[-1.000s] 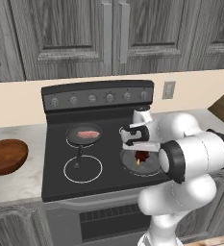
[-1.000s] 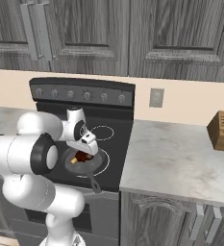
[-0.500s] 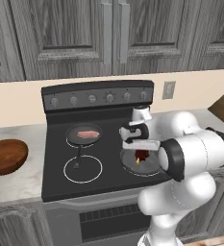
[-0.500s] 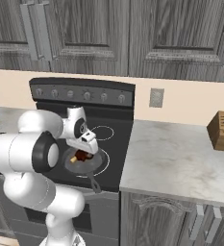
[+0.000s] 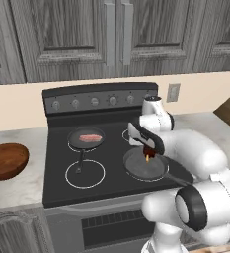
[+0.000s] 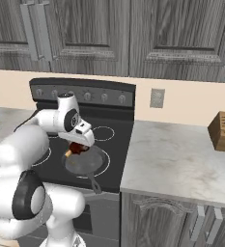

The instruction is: Place one of the steaks on the plate and the other in the bowl. Then place the bowl in the fridge.

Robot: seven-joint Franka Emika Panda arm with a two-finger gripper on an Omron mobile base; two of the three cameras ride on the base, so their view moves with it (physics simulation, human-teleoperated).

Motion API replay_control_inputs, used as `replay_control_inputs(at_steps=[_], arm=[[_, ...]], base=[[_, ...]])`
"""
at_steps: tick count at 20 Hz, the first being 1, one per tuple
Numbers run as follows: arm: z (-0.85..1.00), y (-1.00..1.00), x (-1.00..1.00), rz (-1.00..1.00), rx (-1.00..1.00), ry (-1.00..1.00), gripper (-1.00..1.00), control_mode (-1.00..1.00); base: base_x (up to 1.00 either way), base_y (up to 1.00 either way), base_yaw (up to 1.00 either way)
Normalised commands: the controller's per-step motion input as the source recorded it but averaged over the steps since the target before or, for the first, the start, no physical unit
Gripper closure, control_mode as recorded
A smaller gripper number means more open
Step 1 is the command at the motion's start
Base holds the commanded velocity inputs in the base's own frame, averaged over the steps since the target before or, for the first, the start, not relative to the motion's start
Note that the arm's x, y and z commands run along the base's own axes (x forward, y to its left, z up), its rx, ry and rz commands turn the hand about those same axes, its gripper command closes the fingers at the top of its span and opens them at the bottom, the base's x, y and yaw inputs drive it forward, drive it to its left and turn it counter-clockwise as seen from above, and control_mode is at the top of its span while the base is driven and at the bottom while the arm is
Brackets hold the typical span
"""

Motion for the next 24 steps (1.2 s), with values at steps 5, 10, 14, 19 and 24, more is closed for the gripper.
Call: replay_control_inputs(at_steps=[5,10,14,19,24], arm=[[0.69,0.1,-0.59,0.23,0.01,-0.21,1.0,-1.0],[0.1,0.0,-0.14,0.36,0.0,-0.21,1.0,-1.0],[0.3,0.0,0.0,0.2,0.01,-0.09,1.0,-1.0],[0.16,0.0,0.0,0.0,0.0,0.05,1.0,-1.0],[0.0,0.07,0.0,0.0,0.0,0.0,1.0,-1.0]], base=[[0.0,0.0,0.0],[0.0,0.0,0.0],[0.0,0.0,0.0],[0.0,0.0,0.0],[0.0,0.0,0.0]])
